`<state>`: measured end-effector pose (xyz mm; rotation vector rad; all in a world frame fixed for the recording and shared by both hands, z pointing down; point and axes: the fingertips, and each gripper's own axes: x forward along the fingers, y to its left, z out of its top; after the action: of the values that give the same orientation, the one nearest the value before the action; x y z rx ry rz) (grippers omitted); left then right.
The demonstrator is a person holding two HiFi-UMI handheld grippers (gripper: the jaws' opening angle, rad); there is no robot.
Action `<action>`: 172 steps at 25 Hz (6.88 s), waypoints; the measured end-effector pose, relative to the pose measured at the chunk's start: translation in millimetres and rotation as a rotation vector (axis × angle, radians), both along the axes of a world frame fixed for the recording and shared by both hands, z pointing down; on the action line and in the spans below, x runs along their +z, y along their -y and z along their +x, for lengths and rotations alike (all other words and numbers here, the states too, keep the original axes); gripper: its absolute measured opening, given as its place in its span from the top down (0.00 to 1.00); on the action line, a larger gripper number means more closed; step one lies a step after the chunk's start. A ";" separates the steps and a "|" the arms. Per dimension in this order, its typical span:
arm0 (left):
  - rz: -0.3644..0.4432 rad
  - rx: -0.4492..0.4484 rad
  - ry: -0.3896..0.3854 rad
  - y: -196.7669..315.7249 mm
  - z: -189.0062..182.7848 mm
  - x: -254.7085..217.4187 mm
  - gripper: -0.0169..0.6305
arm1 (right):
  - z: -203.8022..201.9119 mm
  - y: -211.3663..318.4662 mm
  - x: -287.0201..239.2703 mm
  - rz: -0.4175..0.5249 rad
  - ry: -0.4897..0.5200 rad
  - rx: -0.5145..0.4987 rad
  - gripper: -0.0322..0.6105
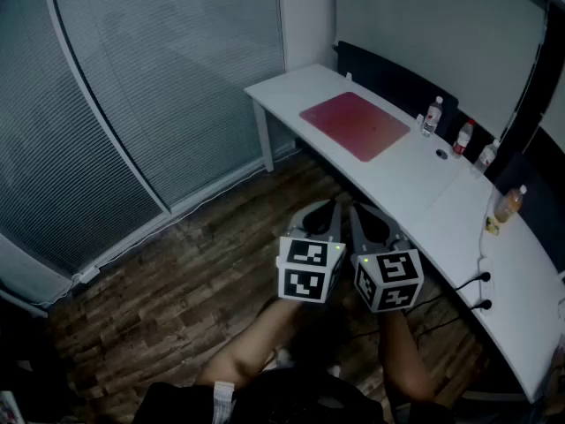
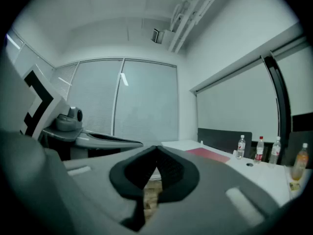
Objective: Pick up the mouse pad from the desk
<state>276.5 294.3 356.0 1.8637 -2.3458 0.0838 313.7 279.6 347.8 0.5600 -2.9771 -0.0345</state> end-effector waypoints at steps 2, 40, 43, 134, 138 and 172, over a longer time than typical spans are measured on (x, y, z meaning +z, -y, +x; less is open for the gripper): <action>-0.006 0.003 0.004 -1.0 -9.4 -0.5 0.97 | -9.0 0.6 1.2 -0.002 0.003 0.016 0.95; -0.049 -0.035 -0.003 47.2 -169.9 15.8 0.97 | -166.5 51.0 12.9 -0.011 0.012 -0.026 0.95; -0.052 -0.041 -0.004 76.8 -182.3 15.6 0.97 | -179.1 79.2 15.2 -0.018 0.008 -0.033 0.95; -0.157 0.507 -0.037 556.6 -427.4 64.9 0.97 | -417.9 538.9 51.8 -0.094 -0.050 0.512 0.95; -0.160 0.519 -0.032 582.2 -425.0 67.6 0.96 | -415.7 565.0 58.9 -0.114 -0.053 0.519 0.95; -0.297 0.757 -0.036 684.2 -420.5 155.3 0.83 | -365.7 657.7 135.9 -0.213 -0.111 0.702 0.93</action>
<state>-144.0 -389.9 511.3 2.4202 -1.3815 0.4400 -52.0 -378.2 483.7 1.4600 -2.4693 0.2920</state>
